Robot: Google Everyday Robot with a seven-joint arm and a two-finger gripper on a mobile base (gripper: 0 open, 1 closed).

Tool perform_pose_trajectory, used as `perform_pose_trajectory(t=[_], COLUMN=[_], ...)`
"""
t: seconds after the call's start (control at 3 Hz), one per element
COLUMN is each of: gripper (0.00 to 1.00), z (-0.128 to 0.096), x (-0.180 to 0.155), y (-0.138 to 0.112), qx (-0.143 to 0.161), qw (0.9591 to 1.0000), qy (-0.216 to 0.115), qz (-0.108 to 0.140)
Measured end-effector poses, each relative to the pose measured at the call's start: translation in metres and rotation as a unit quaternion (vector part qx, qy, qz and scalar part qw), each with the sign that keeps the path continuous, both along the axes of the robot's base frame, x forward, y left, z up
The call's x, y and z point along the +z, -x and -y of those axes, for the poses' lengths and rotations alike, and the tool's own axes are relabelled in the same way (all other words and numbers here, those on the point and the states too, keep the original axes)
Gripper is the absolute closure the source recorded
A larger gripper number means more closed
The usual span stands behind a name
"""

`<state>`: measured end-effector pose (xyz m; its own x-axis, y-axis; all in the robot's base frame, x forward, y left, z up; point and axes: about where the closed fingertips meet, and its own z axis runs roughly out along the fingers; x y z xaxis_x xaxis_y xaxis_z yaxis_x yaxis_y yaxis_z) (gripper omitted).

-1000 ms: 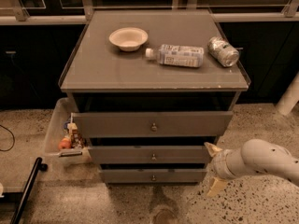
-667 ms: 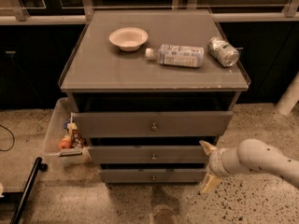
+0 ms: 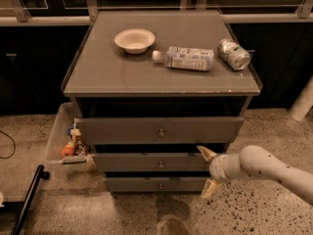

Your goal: Open middle drawer

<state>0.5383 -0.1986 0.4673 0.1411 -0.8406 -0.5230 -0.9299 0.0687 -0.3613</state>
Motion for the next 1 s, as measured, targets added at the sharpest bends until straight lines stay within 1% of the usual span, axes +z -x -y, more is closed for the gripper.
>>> perform_pose_trajectory(t=[0.33,0.67,1.0], gripper=[0.00,0.00,0.00], z=[-0.018,-0.034,-0.038], x=[-0.013,-0.028,-0.046], y=[-0.014,-0.030,-0.045], qx=[0.034,0.064,0.076], qw=[0.9994,0.9978,0.9971], qy=[-0.002,-0.001,-0.005], qz=[0.010,0.014,0.003])
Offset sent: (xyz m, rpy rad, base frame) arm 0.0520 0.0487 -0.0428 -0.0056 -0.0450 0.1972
